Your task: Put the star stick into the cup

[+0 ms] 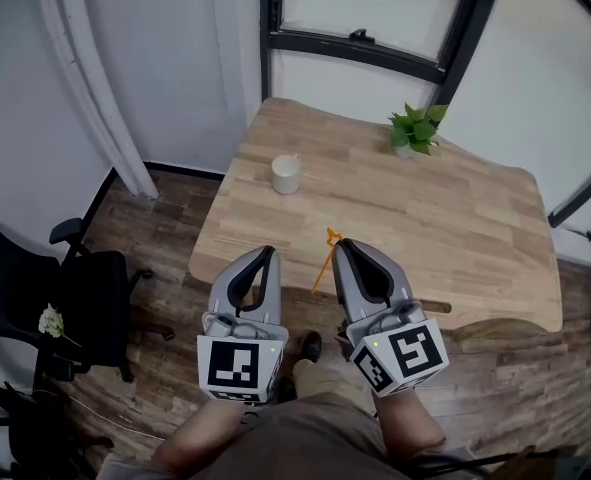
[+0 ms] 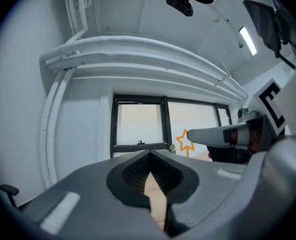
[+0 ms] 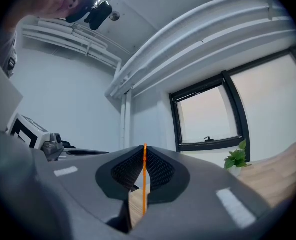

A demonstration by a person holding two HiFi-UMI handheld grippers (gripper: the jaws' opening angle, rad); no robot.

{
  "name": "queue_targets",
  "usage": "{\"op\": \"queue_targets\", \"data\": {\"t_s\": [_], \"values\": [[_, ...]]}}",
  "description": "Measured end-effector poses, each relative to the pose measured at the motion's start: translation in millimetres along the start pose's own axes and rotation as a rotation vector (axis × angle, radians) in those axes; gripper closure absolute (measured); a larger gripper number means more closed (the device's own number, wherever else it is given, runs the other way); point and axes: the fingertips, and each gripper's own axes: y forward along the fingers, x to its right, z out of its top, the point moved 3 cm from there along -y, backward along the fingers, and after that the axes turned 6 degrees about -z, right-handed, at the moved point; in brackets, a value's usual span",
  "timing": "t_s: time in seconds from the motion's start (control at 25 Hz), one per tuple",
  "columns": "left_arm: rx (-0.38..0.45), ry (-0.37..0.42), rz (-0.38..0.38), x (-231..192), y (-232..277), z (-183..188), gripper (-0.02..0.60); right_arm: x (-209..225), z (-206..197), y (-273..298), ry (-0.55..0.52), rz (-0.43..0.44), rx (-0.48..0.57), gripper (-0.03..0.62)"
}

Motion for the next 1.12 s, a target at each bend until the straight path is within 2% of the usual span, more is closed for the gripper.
{"op": "queue_targets", "data": {"t_s": [0.36,0.8,1.12], "values": [[-0.027,0.021,-0.02,-29,64,-10,0.581,41,-14,66,0.044,-0.005,-0.009,0.549],[-0.115,0.01,-0.023,-60,167,-36,0.581,108,-38,156,0.1,0.002,-0.06,0.55],[-0.092,0.057,0.021,-72,200,-16,0.581,125,-21,196,0.104,0.064,-0.006,0.549]]}}
